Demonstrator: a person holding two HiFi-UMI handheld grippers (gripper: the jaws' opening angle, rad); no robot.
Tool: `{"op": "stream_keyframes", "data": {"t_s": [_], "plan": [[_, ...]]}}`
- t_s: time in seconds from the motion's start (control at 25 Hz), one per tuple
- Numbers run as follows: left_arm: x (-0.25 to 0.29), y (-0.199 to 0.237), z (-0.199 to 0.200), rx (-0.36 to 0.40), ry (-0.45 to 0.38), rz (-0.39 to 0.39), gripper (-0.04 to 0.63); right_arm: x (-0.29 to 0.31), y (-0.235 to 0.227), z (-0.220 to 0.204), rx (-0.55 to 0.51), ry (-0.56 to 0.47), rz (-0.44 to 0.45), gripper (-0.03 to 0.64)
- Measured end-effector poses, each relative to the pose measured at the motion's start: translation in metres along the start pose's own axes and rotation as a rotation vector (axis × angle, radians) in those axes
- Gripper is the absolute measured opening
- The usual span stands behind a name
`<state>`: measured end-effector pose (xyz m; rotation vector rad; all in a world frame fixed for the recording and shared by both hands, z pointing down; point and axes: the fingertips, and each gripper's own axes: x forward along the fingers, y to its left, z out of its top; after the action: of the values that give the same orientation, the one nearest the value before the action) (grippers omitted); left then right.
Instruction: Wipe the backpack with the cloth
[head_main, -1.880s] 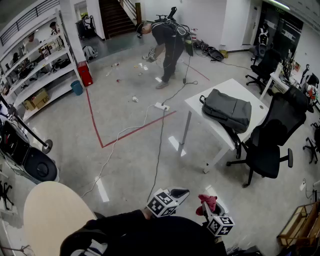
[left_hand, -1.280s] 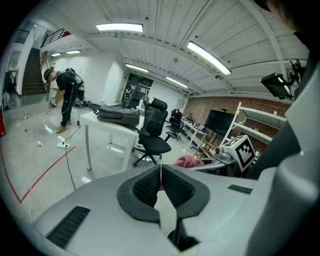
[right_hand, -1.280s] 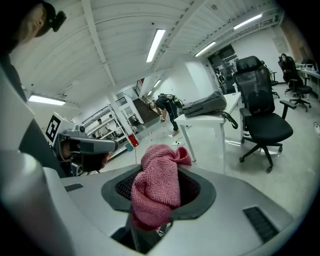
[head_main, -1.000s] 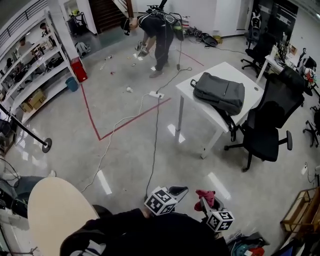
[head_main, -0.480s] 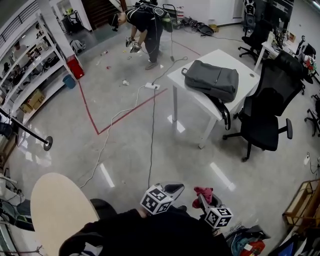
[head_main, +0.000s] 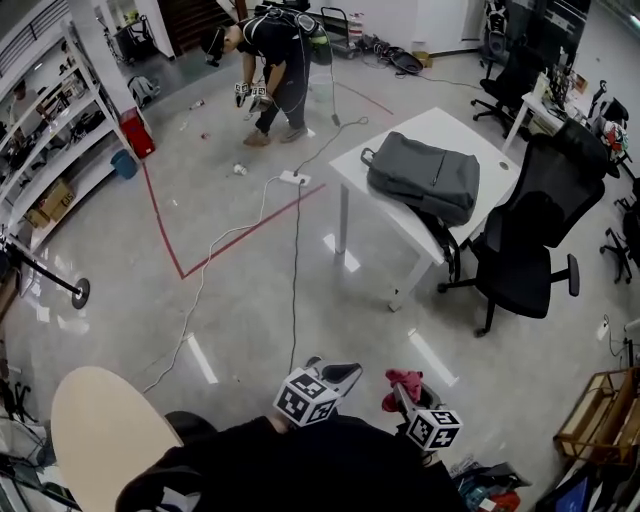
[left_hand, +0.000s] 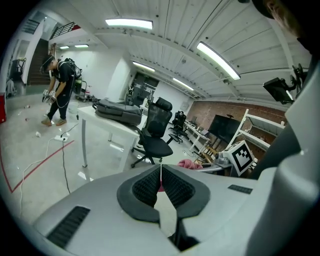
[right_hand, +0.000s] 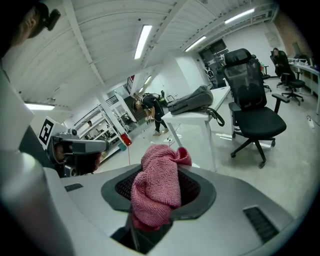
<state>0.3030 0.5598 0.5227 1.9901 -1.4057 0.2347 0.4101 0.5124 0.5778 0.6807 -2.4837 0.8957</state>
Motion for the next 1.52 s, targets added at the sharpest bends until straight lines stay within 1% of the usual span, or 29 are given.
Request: {"op": "stream_keyframes", "data": {"t_s": [0.2,0.36,0.56,0.72,0.92,1.0,1.08,1.2,1.28,1.36,1.52], "plan": [[-0.011,0.072,0.052,0.018,-0.029,-0.012,0.025,0.067,0.026,0.047,-0.015,-0.008,-0.022,0.161],[-0.023,0.137,0.079,-0.020,-0.041,-0.012,0.025,0.125,0.053,0.077,-0.037,0.012,-0.021,0.161],[-0.029,0.205,0.097,-0.062,-0.043,-0.012,0.025,0.177,0.079,0.102,-0.083,0.036,-0.023,0.161],[-0.022,0.233,0.103,-0.099,-0.039,-0.028,0.025,0.196,0.075,0.114,-0.080,0.051,-0.062,0.161],[-0.002,0.246,0.110,-0.114,-0.027,-0.044,0.025,0.222,0.057,0.123,-0.051,0.071,-0.075,0.161],[0.004,0.259,0.116,-0.111,-0.028,-0.019,0.025,0.238,0.047,0.132,-0.044,0.076,-0.065,0.161],[0.010,0.279,0.128,-0.112,-0.039,0.027,0.025,0.257,0.035,0.151,-0.049,0.061,-0.047,0.161],[0.020,0.308,0.157,-0.116,-0.075,0.106,0.025,0.286,0.009,0.194,-0.064,0.020,-0.029,0.161],[0.031,0.319,0.179,-0.126,-0.102,0.146,0.025,0.298,-0.013,0.229,-0.072,-0.012,-0.030,0.161],[0.051,0.324,0.200,-0.128,-0.115,0.164,0.025,0.307,-0.041,0.265,-0.081,-0.049,-0.040,0.161],[0.092,0.319,0.239,-0.074,-0.113,0.175,0.025,0.312,-0.111,0.329,-0.072,-0.109,-0.097,0.161]]}}
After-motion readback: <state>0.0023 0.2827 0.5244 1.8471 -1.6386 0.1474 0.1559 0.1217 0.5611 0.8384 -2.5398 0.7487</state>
